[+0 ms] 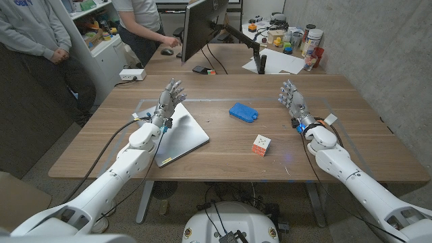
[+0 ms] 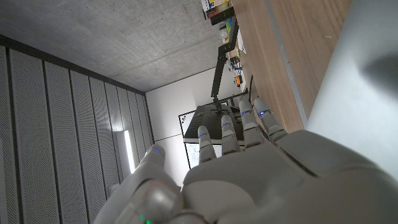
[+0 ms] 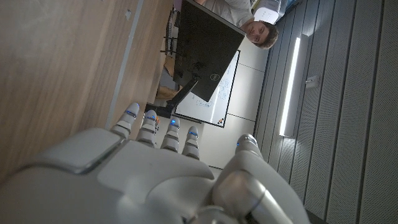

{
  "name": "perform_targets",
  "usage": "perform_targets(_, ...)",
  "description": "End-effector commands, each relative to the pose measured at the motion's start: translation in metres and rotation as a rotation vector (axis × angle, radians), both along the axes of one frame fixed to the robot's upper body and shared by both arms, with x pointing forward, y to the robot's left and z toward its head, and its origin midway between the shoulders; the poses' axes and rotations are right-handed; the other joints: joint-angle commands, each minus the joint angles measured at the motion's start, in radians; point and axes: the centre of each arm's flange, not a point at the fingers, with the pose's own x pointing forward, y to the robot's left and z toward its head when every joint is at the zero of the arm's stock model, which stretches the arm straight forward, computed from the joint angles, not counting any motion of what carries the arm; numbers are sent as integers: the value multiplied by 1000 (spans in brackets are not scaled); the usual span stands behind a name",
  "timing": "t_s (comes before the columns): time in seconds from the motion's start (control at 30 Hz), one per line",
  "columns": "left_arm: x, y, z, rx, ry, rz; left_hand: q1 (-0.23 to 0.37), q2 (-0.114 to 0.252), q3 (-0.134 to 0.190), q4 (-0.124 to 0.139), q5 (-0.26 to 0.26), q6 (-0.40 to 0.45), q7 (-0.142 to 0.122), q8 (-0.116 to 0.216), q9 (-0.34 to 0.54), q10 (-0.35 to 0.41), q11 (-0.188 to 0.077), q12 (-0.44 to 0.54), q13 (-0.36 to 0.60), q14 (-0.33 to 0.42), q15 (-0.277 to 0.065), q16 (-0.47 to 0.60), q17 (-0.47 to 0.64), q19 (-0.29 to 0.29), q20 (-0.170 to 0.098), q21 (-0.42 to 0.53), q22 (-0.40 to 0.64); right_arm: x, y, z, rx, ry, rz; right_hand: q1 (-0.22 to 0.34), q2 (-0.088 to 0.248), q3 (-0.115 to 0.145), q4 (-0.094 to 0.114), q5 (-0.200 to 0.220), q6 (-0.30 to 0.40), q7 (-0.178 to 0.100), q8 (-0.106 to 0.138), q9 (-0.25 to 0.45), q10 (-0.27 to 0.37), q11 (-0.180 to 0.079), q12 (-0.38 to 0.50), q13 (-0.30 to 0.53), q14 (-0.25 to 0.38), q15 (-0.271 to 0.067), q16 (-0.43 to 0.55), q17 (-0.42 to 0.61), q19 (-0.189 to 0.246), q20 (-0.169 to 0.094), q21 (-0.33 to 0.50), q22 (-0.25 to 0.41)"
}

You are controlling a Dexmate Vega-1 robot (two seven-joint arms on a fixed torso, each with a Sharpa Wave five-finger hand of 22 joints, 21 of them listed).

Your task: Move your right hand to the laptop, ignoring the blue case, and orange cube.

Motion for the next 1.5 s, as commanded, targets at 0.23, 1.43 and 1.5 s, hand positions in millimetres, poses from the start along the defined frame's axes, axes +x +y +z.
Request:
perform_targets(0.23, -16, 3, 3, 4, -30, 10, 5, 7, 8, -1, 4, 2, -8, 7, 1, 6, 2, 5, 4, 0, 7, 4, 4, -16, 11, 16, 2, -13, -5, 1, 4, -26, -19, 8, 0, 6, -2, 5, 3, -8, 7, 4, 11, 0, 5, 3, 2, 7, 7, 6, 1, 7, 6, 3)
perform_targets(1.43, -152, 76, -22, -41, -153, 323, 3, 8, 9, -2, 3, 24, 2, 15, 1, 17, 12, 10, 4, -1, 7, 2, 5, -18, 11, 14, 3, -79, 124, 66, -494, -390, -353, 22, -16, 8, -19, 2, 27, -26, 13, 2, 29, -12, 10, 2, 15, -3, 10, 3, 10, 7, 6, 4)
perform_targets(1.5, -158, 80, -24, -44, -163, 347, 2, 8, 9, -2, 3, 25, 2, 15, 1, 17, 13, 10, 4, -1, 7, 2, 5, -18, 11, 14, 3, -84, 139, 66, -533, -416, -370, 24, -19, 8, -21, 2, 30, -29, 14, 2, 32, -17, 11, 2, 15, -6, 10, 3, 12, 7, 6, 3)
